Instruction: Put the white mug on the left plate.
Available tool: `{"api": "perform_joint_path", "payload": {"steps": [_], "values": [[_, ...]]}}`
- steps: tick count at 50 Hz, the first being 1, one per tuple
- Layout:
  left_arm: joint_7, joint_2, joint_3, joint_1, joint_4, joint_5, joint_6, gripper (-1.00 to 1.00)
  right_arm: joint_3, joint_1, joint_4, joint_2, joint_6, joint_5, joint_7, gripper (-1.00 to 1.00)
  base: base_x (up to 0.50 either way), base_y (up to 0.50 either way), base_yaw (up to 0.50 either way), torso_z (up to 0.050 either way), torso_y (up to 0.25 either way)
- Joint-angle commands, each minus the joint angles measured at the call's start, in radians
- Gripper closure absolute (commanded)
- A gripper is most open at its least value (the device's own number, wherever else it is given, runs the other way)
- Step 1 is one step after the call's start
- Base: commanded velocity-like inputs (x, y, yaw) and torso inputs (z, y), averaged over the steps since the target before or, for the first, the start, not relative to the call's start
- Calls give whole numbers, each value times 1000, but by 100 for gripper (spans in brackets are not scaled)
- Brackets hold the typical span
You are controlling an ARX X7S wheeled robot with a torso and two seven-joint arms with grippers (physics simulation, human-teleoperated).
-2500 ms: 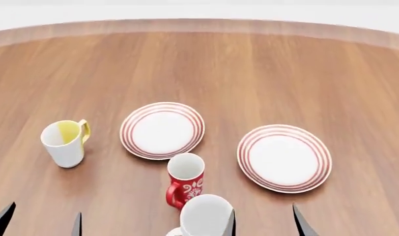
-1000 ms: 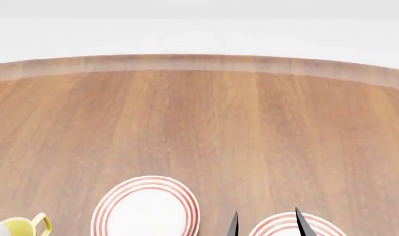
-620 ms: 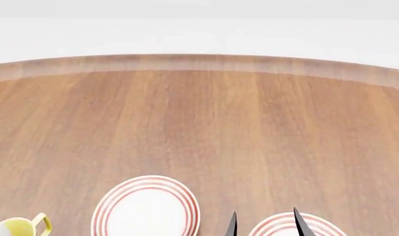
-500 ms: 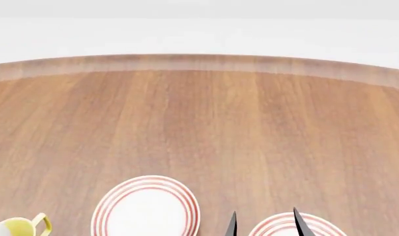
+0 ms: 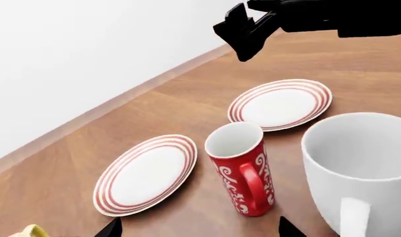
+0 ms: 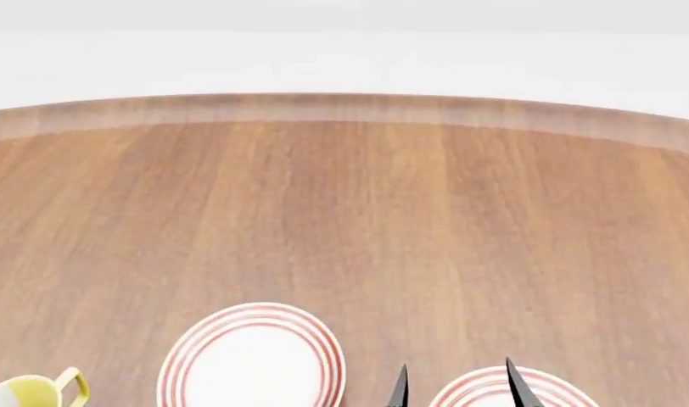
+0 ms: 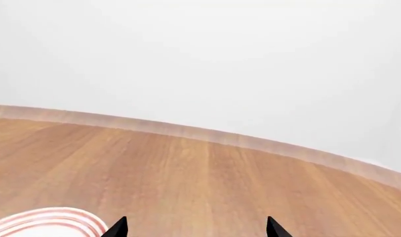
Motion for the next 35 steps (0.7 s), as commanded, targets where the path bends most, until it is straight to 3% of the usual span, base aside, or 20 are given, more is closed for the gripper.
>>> {"api": "perform_joint_path", "payload": {"steps": [1, 5, 7, 21, 35], "values": [[39, -7, 62, -23, -72, 34, 33, -100, -11, 12, -10, 2, 18, 4, 6, -100, 0, 0, 0, 0, 0], [51, -7, 84, -22, -58, 56, 24, -100, -12, 13, -4, 5, 12, 8, 6, -100, 0, 0, 0, 0, 0], [35, -14, 110, 28, -75, 141, 75, -100, -13, 8, -14, 5, 16, 5, 12, -100, 0, 0, 0, 0, 0], [14, -28, 122, 36, -85, 150, 88, -100, -18, 8, -23, 12, 20, 11, 21, -100, 0, 0, 0, 0, 0], [90, 8, 199, -111, -212, 82, 106, -100, -22, 12, -17, 18, 12, 23, 27, -100, 0, 0, 0, 0, 0]]}}
